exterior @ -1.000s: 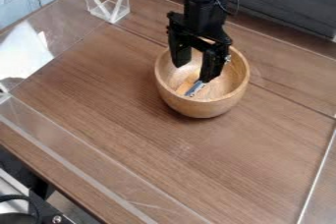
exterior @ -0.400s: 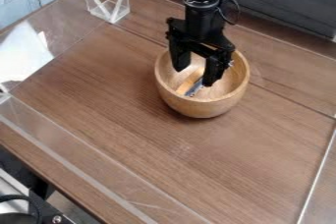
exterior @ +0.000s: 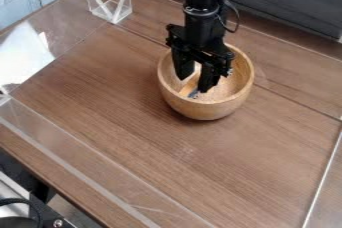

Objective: Remove the blue fish from inside the brown bowl and put it on the table

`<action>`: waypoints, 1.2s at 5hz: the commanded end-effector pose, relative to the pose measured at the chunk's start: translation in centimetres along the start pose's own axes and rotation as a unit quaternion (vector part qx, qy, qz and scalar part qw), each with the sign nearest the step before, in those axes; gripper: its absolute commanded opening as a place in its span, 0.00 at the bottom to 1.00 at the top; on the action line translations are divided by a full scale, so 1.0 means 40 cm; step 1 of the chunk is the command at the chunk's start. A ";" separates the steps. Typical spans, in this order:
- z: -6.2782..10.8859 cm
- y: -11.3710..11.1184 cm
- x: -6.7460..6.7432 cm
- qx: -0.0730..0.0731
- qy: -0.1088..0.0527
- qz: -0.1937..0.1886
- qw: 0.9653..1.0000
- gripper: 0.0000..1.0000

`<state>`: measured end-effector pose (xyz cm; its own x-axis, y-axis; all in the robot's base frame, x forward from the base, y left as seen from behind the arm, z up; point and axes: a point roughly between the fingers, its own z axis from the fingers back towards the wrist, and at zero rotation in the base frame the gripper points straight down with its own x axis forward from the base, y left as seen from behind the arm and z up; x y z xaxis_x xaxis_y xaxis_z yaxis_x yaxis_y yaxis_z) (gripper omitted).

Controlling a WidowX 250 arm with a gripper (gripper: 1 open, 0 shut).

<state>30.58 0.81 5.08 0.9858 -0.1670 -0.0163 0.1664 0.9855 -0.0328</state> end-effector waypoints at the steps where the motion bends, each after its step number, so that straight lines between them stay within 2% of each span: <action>1: 0.054 -0.007 0.012 0.008 -0.032 0.018 0.999 0.00; 3: 0.065 0.002 -0.010 0.011 -0.044 0.062 0.997 0.00; 4: 0.087 0.022 -0.020 0.011 -0.048 0.070 0.996 0.00; 6: 0.168 0.091 -0.047 0.017 -0.076 0.093 0.993 0.00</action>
<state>28.68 4.72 9.56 0.9982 0.0263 0.0548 -0.0252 0.9994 -0.0217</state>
